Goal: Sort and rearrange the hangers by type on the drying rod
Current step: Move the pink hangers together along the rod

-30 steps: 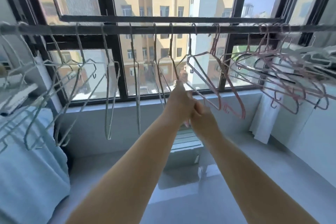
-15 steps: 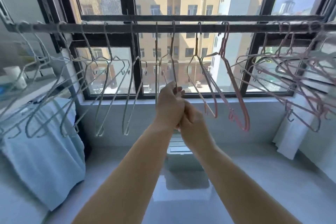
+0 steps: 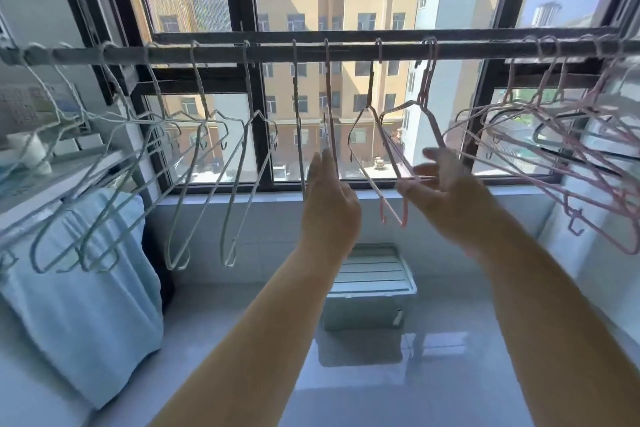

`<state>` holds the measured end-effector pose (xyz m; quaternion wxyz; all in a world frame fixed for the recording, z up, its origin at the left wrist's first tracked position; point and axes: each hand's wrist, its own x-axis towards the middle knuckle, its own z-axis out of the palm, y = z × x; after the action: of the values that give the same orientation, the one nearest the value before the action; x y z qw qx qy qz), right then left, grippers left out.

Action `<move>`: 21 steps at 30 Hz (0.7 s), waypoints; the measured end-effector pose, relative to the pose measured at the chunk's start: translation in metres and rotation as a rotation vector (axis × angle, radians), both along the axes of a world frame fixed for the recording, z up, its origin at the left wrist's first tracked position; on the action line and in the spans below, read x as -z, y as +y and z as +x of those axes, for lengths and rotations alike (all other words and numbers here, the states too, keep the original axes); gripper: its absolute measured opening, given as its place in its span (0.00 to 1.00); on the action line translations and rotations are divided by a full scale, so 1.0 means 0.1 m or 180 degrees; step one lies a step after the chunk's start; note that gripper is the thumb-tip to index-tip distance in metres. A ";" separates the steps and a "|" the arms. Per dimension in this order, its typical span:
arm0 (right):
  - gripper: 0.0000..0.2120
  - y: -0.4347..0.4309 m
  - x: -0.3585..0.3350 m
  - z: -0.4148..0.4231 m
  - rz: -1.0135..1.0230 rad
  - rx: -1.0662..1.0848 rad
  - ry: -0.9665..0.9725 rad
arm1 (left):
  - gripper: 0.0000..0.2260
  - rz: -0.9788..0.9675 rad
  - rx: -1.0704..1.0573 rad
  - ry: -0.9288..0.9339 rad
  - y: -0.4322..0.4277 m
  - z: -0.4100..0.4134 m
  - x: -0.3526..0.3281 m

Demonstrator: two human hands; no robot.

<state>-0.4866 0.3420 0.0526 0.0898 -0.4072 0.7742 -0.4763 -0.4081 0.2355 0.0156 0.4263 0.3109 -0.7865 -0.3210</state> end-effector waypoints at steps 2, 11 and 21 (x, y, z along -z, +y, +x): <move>0.21 -0.12 0.14 0.00 -0.0032 -0.0122 -0.0381 | 0.23 -0.0397 0.0024 0.0213 0.07 0.03 -0.05; 0.14 -0.50 0.01 -0.02 -0.1426 0.0014 -0.0590 | 0.24 -0.0132 0.0998 0.0017 0.25 -0.01 -0.07; 0.14 -0.67 0.55 -0.11 -0.1067 0.0099 -0.0530 | 0.29 0.0739 0.1043 -0.0658 0.28 -0.01 0.39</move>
<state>-0.4971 0.2749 -0.0022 0.0772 -0.3635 0.6801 -0.6319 -0.4091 0.2633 -0.0230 0.2469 0.2572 -0.8238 -0.4408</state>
